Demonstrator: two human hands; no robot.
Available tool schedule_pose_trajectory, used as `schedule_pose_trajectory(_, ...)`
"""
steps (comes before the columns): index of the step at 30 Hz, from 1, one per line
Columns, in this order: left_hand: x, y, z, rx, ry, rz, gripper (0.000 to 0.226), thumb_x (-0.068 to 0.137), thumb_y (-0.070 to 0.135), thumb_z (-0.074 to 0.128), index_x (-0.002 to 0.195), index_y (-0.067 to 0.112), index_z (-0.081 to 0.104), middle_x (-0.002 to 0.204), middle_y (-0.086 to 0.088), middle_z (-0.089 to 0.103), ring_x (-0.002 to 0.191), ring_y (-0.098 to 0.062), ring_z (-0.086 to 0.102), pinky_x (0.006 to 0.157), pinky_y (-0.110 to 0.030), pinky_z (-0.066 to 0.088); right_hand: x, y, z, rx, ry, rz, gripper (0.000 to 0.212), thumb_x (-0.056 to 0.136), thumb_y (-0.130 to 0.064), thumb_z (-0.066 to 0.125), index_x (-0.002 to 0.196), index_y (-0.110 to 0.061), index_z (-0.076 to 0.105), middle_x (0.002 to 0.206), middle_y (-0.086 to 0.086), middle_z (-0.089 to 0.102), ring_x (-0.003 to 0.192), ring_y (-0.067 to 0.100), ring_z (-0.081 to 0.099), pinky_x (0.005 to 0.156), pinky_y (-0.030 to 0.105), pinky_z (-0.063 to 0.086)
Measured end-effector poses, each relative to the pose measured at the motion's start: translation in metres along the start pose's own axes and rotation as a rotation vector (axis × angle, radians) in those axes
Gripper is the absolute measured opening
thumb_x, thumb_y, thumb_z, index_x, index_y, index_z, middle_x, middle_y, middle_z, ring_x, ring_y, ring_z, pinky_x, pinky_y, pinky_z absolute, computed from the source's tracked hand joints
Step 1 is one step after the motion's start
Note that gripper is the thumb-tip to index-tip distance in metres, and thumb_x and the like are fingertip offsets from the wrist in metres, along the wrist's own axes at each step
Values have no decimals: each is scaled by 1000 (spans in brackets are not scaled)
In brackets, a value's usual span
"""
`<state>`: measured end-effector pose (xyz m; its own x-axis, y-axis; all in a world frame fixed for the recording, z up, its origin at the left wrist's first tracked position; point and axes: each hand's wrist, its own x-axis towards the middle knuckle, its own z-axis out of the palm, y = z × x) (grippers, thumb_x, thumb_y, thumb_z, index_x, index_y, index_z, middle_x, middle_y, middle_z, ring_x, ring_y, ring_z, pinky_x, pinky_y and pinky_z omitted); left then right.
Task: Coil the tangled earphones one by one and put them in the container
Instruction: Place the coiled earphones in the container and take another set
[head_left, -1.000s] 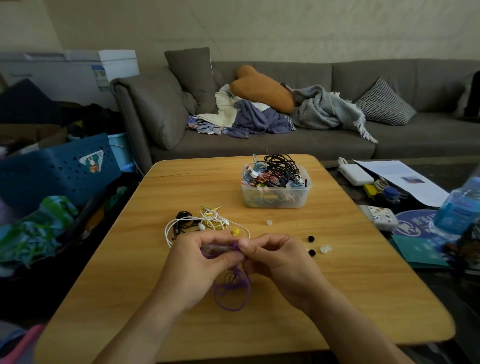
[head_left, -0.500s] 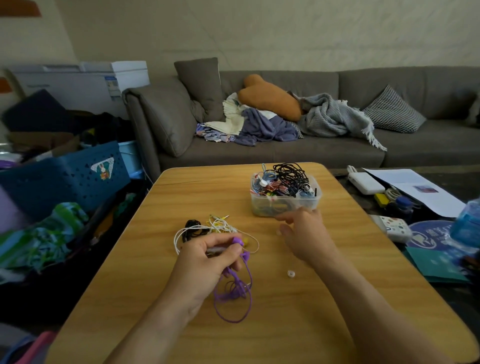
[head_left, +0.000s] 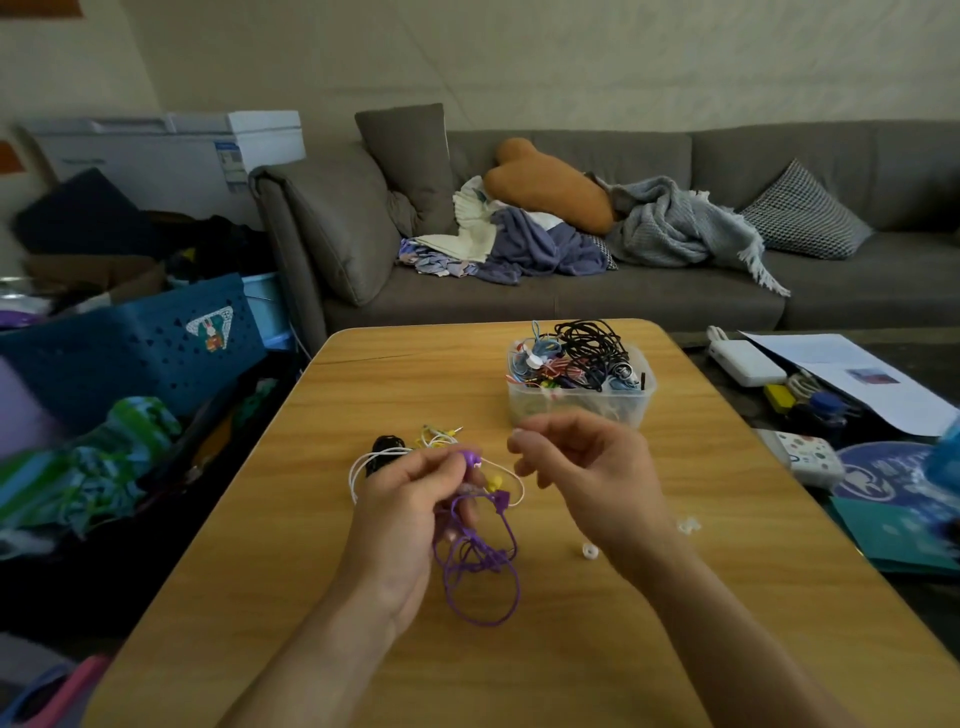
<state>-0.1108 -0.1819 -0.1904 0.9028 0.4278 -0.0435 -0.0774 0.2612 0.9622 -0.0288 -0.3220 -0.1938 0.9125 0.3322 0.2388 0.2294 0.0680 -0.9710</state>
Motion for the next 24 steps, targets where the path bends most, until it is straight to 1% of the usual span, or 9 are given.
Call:
schedule_pose_trajectory(1,-1,0,0,9,-3,24,17,95,4,52,101,3,68,71,-6,66,53,-16,49,43,-18,34,-6,-2,3,99,-13,14,11,84,-5,74,94,-2,71,82,16,74,65,15,67,59,21,50)
schedule_pose_trajectory(3,-3,1,1,26,-9,77,17,95,1,53,103,6,66,73,-8,67,53,-15,51,44,-18,37,-15,-1,7,185,-37,34,15,81,-6,75,96,-3,72,83,19,74,66,17,66,58,23,49)
schedule_pose_trajectory(7,-7,-1,5,65,0,176,12,94,-2,55,99,4,65,72,-13,65,53,-14,54,47,-18,43,-20,2,10,243,-54,13,19,72,-11,79,89,-4,74,79,9,76,67,11,67,58,18,49)
schedule_pose_trajectory(10,-9,-2,6,135,14,263,10,93,-1,57,99,4,64,73,-17,67,56,-16,59,51,-19,46,-22,2,12,257,-47,-36,21,69,-15,80,87,-4,75,82,12,76,69,12,68,61,18,49)
schedule_pose_trajectory(12,-9,-3,6,135,29,285,10,92,-2,58,99,3,62,74,-18,67,57,-17,60,52,-20,48,-23,2,14,247,-43,-54,22,68,-17,81,86,-5,75,82,11,76,70,12,68,62,19,50)
schedule_pose_trajectory(15,-10,-4,6,110,26,283,9,91,-6,57,97,0,59,72,-13,65,56,-18,59,53,-23,49,-24,2,18,231,-22,-57,23,69,-19,80,85,-4,75,81,10,76,71,11,68,63,20,50)
schedule_pose_trajectory(17,-10,-4,6,100,21,280,9,91,-8,56,96,-1,58,71,-12,65,55,-20,59,53,-24,49,-23,2,19,246,-22,-60,23,70,-17,79,86,-1,75,80,11,76,69,10,68,62,19,50)
schedule_pose_trajectory(20,-10,-4,6,119,16,292,12,90,-10,57,93,2,58,68,-10,66,55,-19,59,52,-25,49,-23,2,19,269,-32,-62,22,71,-14,77,86,0,74,80,11,76,69,10,68,61,18,50)
schedule_pose_trajectory(24,-10,-6,6,196,41,353,17,88,-10,59,87,7,58,65,-7,67,54,-18,61,52,-24,48,-24,4,20,275,-22,-45,23,69,-15,79,87,-1,75,82,13,76,69,12,67,63,21,51)
